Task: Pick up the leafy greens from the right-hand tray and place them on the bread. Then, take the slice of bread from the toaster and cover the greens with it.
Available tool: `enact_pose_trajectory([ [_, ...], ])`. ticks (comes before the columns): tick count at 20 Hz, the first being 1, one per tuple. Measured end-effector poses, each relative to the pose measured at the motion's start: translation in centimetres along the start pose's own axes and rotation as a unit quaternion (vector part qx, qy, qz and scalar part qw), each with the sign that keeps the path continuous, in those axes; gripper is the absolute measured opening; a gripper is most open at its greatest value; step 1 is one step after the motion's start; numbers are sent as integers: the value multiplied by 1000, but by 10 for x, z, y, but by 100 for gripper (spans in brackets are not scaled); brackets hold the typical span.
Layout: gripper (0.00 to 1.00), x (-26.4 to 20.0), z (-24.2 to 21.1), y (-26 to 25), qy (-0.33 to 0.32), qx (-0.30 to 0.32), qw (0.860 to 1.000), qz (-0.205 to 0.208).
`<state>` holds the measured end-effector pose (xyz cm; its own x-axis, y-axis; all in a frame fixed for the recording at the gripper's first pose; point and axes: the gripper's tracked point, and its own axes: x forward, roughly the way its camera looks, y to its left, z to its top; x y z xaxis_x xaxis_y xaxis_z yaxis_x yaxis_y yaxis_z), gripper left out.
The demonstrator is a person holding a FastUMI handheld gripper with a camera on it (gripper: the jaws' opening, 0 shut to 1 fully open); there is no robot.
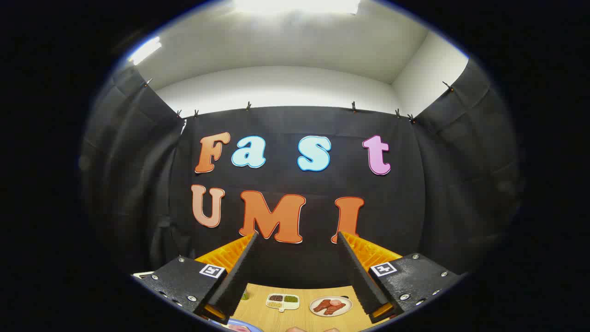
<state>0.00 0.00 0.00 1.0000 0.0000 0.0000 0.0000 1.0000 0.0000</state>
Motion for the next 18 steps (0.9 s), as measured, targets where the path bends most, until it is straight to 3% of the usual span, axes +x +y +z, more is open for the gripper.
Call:
enact_pose_trajectory([
  [11, 99, 6, 11, -2, -3, 9, 1000, -10],
  [18, 99, -1, -3, -21, 17, 8, 999, -42],
])
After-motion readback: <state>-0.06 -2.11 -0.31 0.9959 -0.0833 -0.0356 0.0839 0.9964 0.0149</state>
